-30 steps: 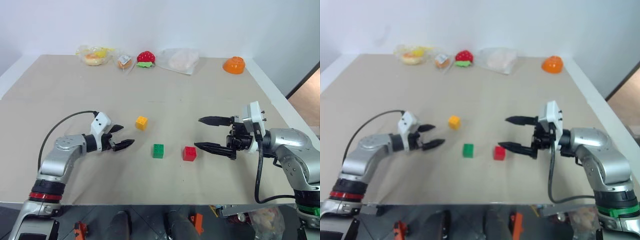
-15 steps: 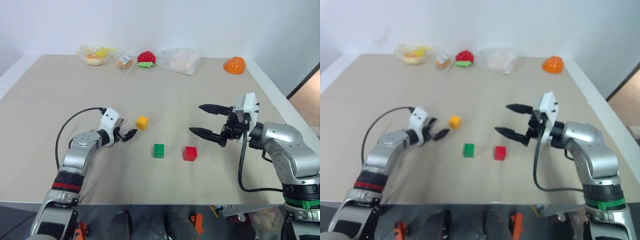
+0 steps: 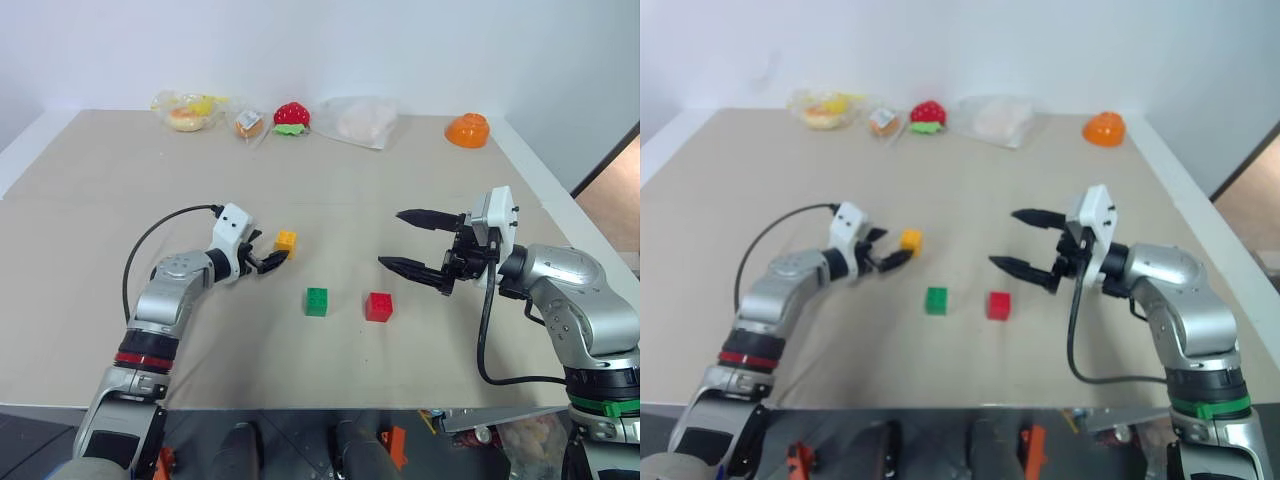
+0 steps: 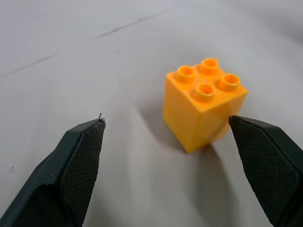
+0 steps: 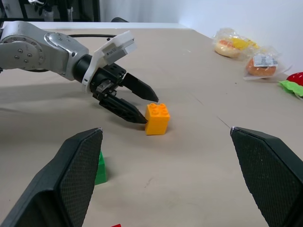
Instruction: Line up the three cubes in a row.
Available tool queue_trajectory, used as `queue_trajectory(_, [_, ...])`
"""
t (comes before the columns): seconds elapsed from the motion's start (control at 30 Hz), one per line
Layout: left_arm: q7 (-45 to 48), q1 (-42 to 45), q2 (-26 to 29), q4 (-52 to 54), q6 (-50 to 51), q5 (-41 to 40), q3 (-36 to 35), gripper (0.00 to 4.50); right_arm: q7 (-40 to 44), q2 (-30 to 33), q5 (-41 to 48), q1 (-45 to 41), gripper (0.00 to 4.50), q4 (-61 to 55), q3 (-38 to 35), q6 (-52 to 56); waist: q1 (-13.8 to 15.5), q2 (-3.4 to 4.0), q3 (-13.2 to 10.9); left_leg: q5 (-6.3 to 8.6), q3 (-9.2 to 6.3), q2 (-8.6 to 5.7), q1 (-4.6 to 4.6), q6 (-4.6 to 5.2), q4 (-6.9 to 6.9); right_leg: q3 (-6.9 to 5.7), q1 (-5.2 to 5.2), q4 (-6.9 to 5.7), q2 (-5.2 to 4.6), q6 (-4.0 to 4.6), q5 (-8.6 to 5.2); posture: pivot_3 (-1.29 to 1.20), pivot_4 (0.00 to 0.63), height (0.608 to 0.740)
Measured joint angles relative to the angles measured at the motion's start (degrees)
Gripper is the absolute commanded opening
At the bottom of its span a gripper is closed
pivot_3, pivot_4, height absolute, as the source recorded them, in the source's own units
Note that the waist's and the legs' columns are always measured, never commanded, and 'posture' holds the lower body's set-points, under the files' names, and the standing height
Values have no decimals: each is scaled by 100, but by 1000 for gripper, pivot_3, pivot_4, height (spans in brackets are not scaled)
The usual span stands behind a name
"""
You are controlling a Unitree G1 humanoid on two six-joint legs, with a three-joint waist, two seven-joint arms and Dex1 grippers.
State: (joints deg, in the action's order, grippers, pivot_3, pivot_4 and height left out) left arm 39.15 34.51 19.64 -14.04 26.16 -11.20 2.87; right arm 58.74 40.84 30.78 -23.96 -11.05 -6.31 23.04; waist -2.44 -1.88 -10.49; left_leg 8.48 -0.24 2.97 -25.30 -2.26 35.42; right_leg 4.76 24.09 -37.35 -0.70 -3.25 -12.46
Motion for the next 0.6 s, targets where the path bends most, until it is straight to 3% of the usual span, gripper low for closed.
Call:
queue_trajectory(0.33, [-42, -3, -106, 182, 302, 80, 370, 4318, 63, 0, 35, -5, 4500, 0, -1, 0, -8, 0, 0, 0, 0, 0, 1, 0, 0, 1, 0, 0, 1, 0, 0, 0, 150, 740])
queue_trajectory(0.6, [-644, 124, -293, -78, 291, 340, 367, 4318, 65, -1, 39, -5, 4500, 1, -3, -2, -7, 0, 0, -2, -1, -1, 2, 2, 2, 1, -2, 0, 1, -1, 3, 0, 150, 740])
